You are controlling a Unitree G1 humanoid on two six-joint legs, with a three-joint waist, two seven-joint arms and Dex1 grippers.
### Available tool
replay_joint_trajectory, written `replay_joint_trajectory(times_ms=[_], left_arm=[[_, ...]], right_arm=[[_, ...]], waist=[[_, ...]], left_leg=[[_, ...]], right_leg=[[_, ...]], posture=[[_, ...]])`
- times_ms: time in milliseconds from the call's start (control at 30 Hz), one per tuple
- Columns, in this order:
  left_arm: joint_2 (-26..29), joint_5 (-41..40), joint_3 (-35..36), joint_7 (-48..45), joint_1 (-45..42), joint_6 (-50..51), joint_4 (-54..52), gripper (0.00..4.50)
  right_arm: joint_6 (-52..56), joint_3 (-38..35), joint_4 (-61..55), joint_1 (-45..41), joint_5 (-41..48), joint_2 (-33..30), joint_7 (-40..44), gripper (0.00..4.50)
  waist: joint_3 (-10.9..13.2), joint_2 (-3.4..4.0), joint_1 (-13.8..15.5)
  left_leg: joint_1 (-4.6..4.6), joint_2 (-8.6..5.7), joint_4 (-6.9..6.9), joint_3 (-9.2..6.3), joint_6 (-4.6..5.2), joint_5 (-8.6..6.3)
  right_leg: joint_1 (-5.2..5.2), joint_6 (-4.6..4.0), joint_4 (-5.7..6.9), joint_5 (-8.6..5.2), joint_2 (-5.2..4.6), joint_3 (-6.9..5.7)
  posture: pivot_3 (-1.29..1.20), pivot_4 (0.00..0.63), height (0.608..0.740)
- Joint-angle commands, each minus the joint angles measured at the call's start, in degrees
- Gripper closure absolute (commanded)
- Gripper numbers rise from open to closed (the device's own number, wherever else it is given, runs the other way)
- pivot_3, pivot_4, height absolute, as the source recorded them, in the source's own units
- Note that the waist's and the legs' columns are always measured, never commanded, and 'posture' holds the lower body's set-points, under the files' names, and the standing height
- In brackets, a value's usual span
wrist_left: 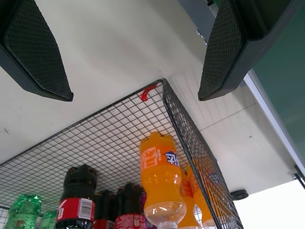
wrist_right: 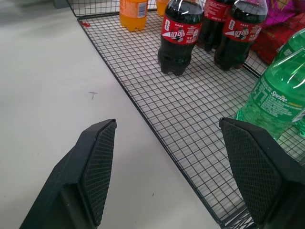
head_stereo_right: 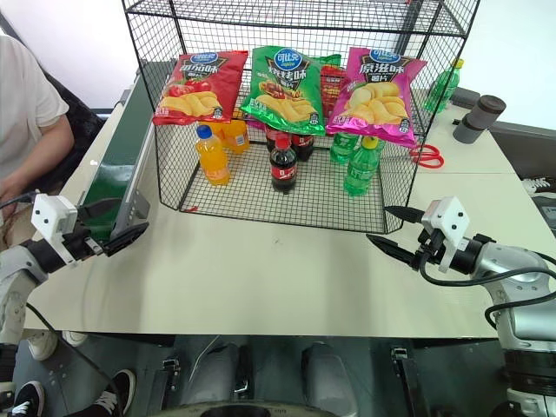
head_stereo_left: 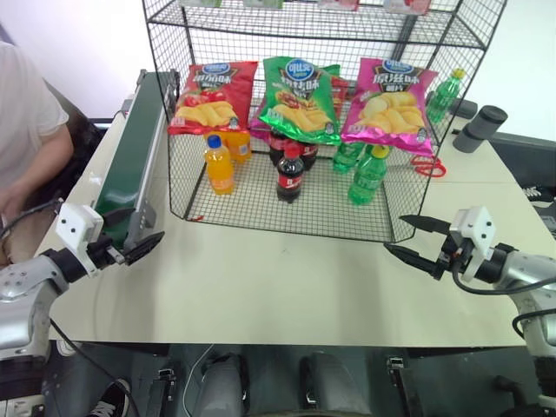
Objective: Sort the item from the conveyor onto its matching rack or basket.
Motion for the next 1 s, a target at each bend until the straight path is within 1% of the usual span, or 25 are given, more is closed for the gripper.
replay_joint_trajectory(times_ms=[33,400,700,833,1000], left_arm=[[-0.13,-0.14,0.72,0.32,0.46,-0.90,-1.50,0.00],[-0.38,0.76,-0.32,0.41,-1.30,-1.56,-0.99,0.00],[-1.69,1.82,-2.21,0.98,-4.19,-3.22,0.79,0.00],[-1.73,2.58,-3.55,0.34,-7.55,-4.04,3.74,0.00],[-1.77,2.99,-4.33,-0.31,-8.88,-5.61,5.73,0.00]], right_arm=[[-1.14,-0.33,-0.05,-0.92,0.12,-0.62,0.16,0.91],[-3.33,1.01,0.79,-0.70,-1.19,0.23,-0.30,0.91],[-5.43,1.27,2.52,-1.22,-1.83,0.65,-0.94,0.91],[-6.13,0.68,2.17,-0.22,-1.91,0.67,-1.68,0.91],[-6.95,0.02,1.55,1.16,-1.74,0.59,-2.54,0.91]], waist=[[0.00,0.00,0.01],[0.00,0.00,0.02],[0.00,0.00,0.02],[0.00,0.00,0.05],[0.00,0.00,0.08]], left_leg=[[0.00,0.00,0.00,0.00,0.00,0.00],[0.00,0.00,0.01,0.01,0.00,0.00],[0.02,-0.01,0.04,0.02,-0.01,0.00],[0.03,0.00,0.04,0.01,-0.02,0.01],[0.03,-0.02,0.05,0.03,-0.03,0.02]], right_leg=[[0.00,0.00,0.00,0.00,0.00,0.00],[0.00,0.01,0.00,0.00,0.01,0.00],[0.04,0.03,0.01,0.02,0.03,0.00],[0.03,0.03,0.03,0.02,0.06,0.00],[0.05,0.07,0.02,0.04,0.05,0.02]], posture=[[0.00,0.150,0.740],[0.00,0.150,0.740],[0.00,0.150,0.740],[0.00,0.150,0.740],[0.00,0.150,0.740]])
